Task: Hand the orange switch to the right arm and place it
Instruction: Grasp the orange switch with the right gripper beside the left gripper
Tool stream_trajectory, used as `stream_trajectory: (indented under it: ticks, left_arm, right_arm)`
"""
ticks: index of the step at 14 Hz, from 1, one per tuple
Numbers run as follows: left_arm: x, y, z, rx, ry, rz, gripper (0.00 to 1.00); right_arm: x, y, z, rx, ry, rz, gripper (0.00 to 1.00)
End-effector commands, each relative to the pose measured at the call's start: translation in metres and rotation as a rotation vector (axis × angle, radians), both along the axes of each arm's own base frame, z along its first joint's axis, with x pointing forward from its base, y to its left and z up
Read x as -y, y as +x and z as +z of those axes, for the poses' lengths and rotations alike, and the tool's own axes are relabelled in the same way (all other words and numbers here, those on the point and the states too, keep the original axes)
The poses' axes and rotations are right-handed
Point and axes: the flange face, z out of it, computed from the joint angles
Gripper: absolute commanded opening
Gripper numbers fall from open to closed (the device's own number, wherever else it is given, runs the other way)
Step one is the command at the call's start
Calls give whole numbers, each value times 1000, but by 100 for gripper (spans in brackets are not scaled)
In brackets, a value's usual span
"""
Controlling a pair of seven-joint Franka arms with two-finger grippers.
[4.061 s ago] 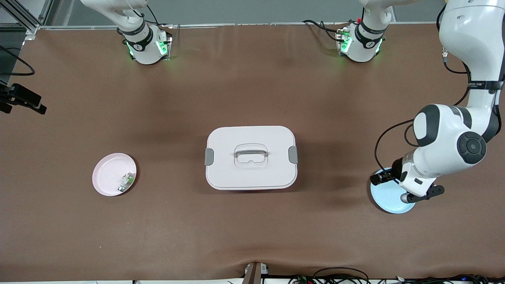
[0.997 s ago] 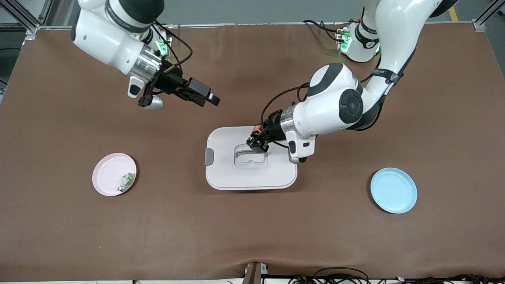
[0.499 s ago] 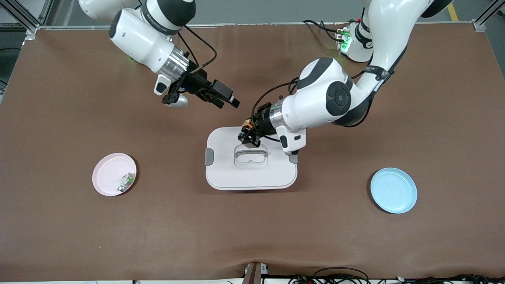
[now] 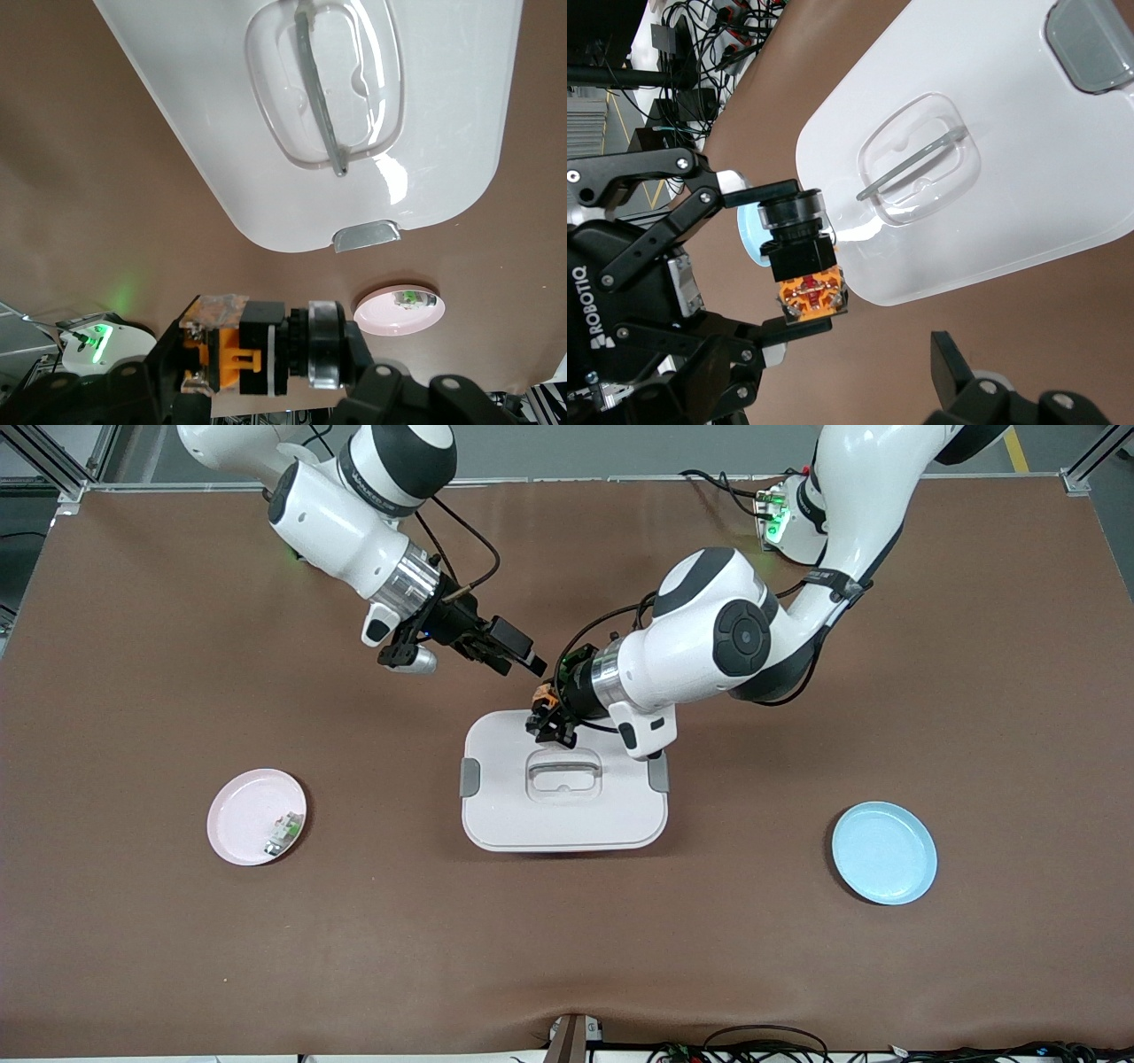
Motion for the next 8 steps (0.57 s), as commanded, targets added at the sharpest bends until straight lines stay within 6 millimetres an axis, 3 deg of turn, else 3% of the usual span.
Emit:
stream_trajectory:
  ticks: [1, 8]
  left_arm:
    - [6, -3, 3, -20, -10, 0, 0]
    - [11, -10, 4, -19, 2, -21, 0]
  right_arm:
    - [-3, 5, -2, -4, 16, -13, 100]
    - [-9, 17, -11, 9, -1, 2, 100]
